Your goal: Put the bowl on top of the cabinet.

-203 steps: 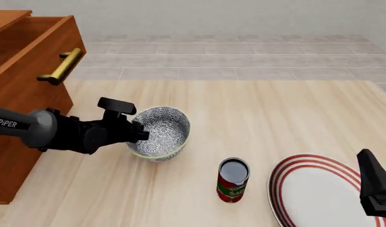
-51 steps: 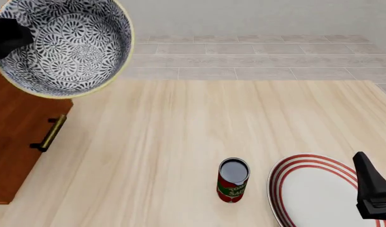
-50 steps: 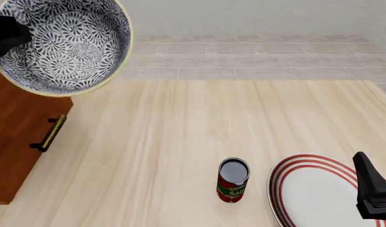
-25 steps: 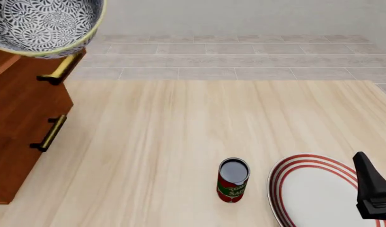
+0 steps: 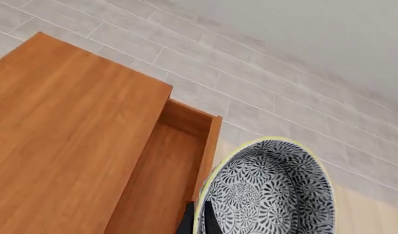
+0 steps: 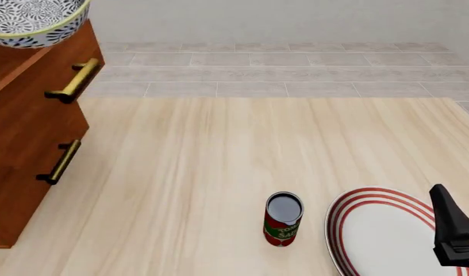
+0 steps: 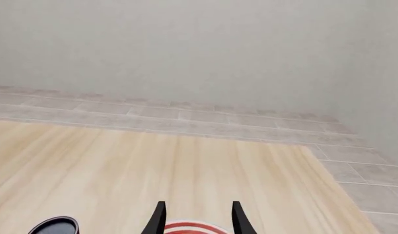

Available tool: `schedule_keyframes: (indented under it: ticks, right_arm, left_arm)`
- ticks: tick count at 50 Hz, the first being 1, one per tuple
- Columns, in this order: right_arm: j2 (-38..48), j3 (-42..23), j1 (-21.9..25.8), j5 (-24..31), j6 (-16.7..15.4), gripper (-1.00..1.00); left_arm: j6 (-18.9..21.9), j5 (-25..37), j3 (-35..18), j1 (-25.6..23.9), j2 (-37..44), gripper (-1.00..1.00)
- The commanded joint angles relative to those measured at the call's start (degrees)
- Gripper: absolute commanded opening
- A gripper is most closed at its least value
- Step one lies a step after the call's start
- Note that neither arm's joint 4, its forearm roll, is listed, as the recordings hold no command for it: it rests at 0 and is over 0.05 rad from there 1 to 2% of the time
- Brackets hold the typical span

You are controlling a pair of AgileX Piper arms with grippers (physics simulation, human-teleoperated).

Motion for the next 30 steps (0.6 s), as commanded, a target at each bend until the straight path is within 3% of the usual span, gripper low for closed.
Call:
schedule_keyframes:
  ticks: [1,12,30]
  right_arm:
    - [-0.01,0.0,-0.03,-0.15,-0.01,1.0]
    - [-0.01,-0.07,-0.02,-0.14,-0.03,1.0]
    - [0.0,0.0,0.09,-0.04,-0.41,1.0]
  left_arm:
    - [-2.51,1.03,-2.85,5.35,2.39,-1.0]
    - [-5.37,1.2,-2.88,8.04,3.65,-1.0]
    - [-6.78,1.24,-4.96,11.66,5.45,-1.0]
